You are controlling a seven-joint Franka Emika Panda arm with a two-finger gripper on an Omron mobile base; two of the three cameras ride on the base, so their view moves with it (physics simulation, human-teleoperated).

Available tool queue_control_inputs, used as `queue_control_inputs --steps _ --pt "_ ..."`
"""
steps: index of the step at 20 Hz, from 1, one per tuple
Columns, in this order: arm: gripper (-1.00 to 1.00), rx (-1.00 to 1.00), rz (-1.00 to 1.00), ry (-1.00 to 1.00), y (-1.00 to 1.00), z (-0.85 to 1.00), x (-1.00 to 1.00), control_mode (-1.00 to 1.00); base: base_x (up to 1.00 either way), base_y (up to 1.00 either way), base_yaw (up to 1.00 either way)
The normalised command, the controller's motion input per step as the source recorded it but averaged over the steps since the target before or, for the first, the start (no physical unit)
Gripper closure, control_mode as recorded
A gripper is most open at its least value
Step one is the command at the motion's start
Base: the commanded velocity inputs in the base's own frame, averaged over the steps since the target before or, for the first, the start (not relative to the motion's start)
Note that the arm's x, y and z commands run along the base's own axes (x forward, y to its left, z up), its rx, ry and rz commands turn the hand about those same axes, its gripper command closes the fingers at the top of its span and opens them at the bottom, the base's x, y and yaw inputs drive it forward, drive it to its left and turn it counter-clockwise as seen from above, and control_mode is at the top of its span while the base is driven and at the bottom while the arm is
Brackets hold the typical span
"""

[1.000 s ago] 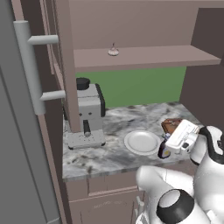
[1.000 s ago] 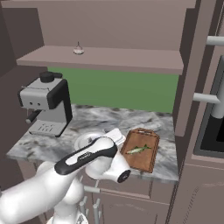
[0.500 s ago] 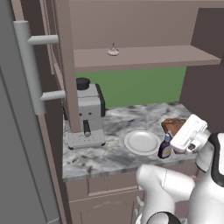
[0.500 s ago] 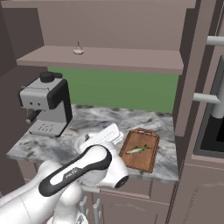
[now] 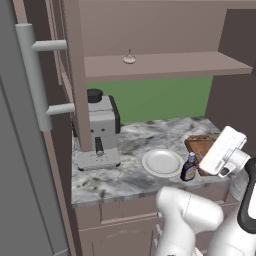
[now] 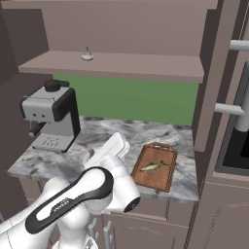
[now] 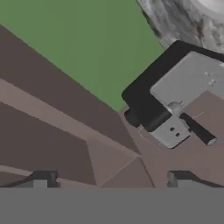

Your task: Pick the fish from the plate and place it on the cutting board. Then pick the condiment bottle from the cabinet and place it next to the cutting board.

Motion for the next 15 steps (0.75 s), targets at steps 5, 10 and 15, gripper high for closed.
queue_control_inputs --steps 5,10,15 --pt "-1.00 -0.40 -0.08 0.00 0.00 0.09 -0.56 -1.00 0.00 0.00 0.00" --pt "-1.00 -0.43 -0.10 -0.03 -0.01 0.03 -0.57 -1.00 0.00 0.00 0.00" --pt "-1.00 -0.45 -0.13 -0.07 -0.04 0.05 -0.51 -1.00 0.00 0.00 0.00"
